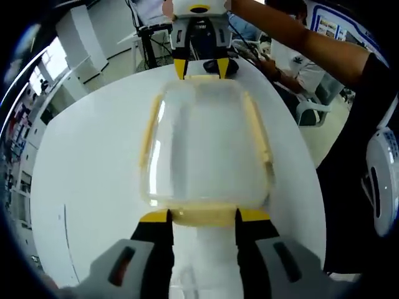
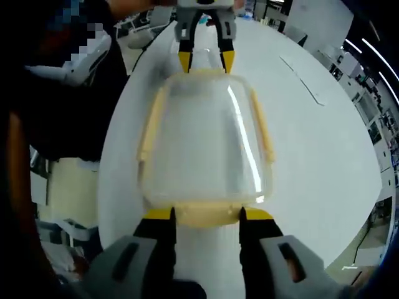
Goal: Snap each plastic latch of the storage box into its locked position after aligning the lid with the box until every specified latch is closed and the lid sits flush.
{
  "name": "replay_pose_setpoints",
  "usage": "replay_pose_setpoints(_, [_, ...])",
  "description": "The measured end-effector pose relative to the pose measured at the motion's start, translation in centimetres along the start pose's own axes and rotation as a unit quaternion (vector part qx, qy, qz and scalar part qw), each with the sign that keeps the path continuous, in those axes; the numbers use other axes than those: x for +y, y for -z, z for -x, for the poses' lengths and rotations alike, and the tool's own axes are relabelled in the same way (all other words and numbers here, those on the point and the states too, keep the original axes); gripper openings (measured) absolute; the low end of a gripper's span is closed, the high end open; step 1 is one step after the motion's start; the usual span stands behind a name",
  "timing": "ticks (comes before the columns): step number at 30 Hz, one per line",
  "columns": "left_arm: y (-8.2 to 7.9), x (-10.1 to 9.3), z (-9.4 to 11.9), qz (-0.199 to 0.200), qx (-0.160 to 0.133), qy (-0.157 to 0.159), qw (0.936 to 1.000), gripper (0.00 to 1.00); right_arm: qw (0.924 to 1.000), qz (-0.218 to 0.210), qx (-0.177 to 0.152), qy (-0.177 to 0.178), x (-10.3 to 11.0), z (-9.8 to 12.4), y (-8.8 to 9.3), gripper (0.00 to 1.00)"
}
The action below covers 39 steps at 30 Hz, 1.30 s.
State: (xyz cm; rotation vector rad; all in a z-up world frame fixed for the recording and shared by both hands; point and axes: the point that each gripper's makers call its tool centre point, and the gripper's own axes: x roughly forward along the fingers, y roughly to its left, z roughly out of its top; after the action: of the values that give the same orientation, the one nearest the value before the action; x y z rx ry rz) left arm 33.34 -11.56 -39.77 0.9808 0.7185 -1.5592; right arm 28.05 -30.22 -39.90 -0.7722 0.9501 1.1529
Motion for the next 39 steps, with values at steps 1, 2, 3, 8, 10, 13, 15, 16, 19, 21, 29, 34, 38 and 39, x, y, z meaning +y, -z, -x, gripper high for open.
replay_pose_setpoints(1, [0.0,0.1,0.1,0.000,0.000,-0.001,1.0000,0.35,1.0000,-0.002,-0.003,-0.001,0.0,0.1,-0.1,0.36])
replay_pose_setpoints(2, [-0.1,0.1,0.5,0.001,-0.002,0.001,1.0000,0.35,1.0000,-0.003,-0.004,0.000,0.0,0.4,-0.2,0.36])
replay_pose_setpoints(3, [-0.2,0.0,0.6,0.000,-0.002,0.001,1.0000,0.35,1.0000,-0.004,-0.006,-0.001,0.0,0.6,-0.4,0.36])
replay_pose_setpoints(8, [-0.5,0.2,1.8,0.003,-0.002,0.001,1.0000,0.35,0.9999,0.003,-0.011,0.007,-0.4,1.7,-1.3,0.36])
replay_pose_setpoints(10, [-0.6,0.3,1.9,0.004,-0.002,0.001,1.0000,0.35,0.9999,0.004,-0.013,0.009,-0.5,2.1,-1.4,0.36])
replay_pose_setpoints(13, [-1.0,0.2,2.4,0.005,-0.005,0.004,1.0000,0.35,0.9999,0.004,-0.012,0.011,-0.4,2.6,-1.5,0.36])
replay_pose_setpoints(15, [-1.5,0.3,3.0,0.003,-0.009,0.004,0.9999,0.35,0.9998,0.003,-0.013,0.012,-0.4,2.9,-1.6,0.36])
replay_pose_setpoints(16, [-1.7,0.3,3.2,0.002,-0.010,0.004,0.9999,0.35,0.9998,0.004,-0.013,0.015,-0.3,3.2,-1.7,0.36])
replay_pose_setpoints(19, [-2.3,0.3,4.0,-0.004,-0.012,0.003,0.9999,0.35,0.9995,0.009,-0.019,0.023,-0.2,4.3,-1.9,0.36])
replay_pose_setpoints(21, [-2.8,0.2,4.4,-0.007,-0.014,0.005,0.9999,0.35,0.9995,0.007,-0.022,0.023,0.1,4.9,-2.0,0.36])
replay_pose_setpoints(29, [-4.7,-0.1,5.9,-0.009,-0.022,0.014,0.9996,0.35,0.9994,-0.001,-0.018,0.029,0.5,7.2,-2.0,0.36])
replay_pose_setpoints(34, [-5.4,0.0,7.0,-0.011,-0.027,0.013,0.9995,0.35,0.9991,-0.004,-0.027,0.031,0.7,8.0,-2.4,0.36])
replay_pose_setpoints(38, [-6.1,-0.2,8.1,-0.014,-0.025,0.014,0.9995,0.35,0.9991,-0.007,-0.029,0.030,0.8,8.6,-2.6,0.36])
replay_pose_setpoints(39, [-6.2,-0.2,8.4,-0.016,-0.025,0.015,0.9994,0.35,0.9991,-0.008,-0.029,0.029,0.8,8.9,-2.6,0.36])
